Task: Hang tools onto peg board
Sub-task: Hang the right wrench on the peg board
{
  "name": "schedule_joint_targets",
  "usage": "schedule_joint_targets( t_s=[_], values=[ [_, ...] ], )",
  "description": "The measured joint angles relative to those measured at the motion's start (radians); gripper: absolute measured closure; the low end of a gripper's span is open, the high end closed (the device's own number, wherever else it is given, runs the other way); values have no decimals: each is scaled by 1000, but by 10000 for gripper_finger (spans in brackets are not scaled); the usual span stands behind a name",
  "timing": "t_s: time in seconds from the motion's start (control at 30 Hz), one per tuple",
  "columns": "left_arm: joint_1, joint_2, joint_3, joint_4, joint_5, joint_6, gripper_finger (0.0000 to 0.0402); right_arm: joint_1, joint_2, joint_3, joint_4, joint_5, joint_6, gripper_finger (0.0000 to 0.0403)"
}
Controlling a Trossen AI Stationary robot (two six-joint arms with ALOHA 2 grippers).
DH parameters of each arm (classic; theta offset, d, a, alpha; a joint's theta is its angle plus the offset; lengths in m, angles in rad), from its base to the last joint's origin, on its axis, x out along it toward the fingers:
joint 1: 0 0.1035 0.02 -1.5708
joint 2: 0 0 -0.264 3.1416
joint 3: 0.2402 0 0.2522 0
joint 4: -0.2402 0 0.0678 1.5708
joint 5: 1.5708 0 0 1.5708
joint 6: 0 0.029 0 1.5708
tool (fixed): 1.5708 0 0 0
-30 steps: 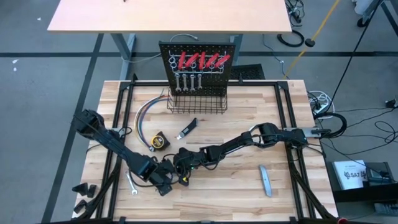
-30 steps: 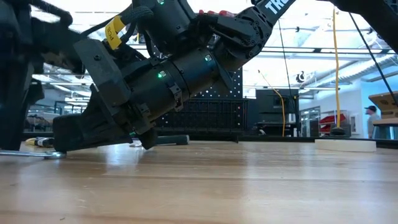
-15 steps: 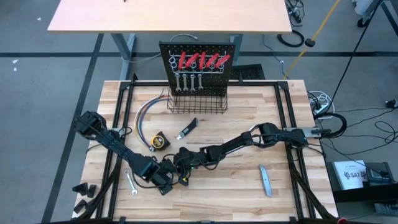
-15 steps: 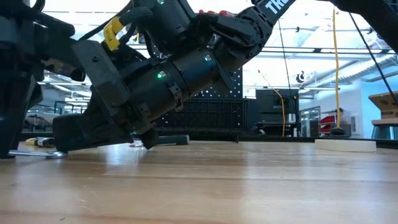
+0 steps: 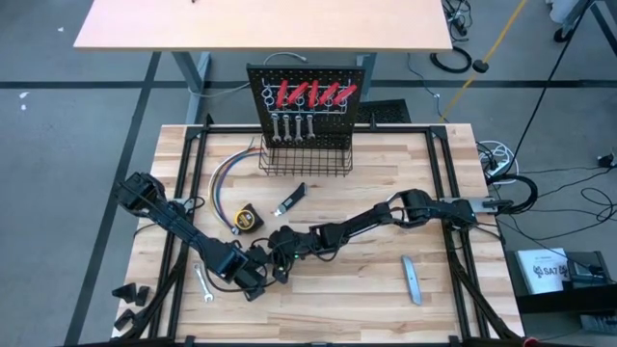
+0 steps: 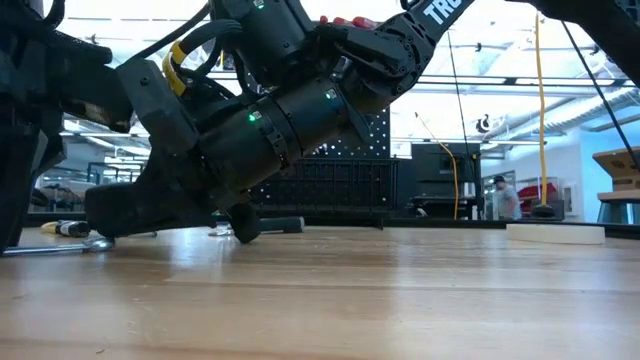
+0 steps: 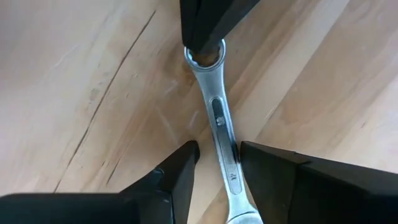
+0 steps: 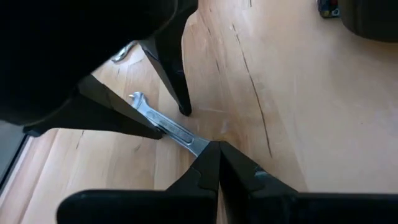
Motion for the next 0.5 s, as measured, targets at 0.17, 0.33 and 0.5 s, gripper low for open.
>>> schedule_joint_targets(
  t_s=[0.17,0.33,0.5],
  values=[
    [0,9,0,-8,-5,3,290,0,0,0,4,-5,8,403],
    [0,19,1,-17,-6,34,335,0,0,0,3,-15,-3,403],
    [5,19,2,-17,-9,73,379,0,-9,-2,4,-31,-37,403]
  ],
)
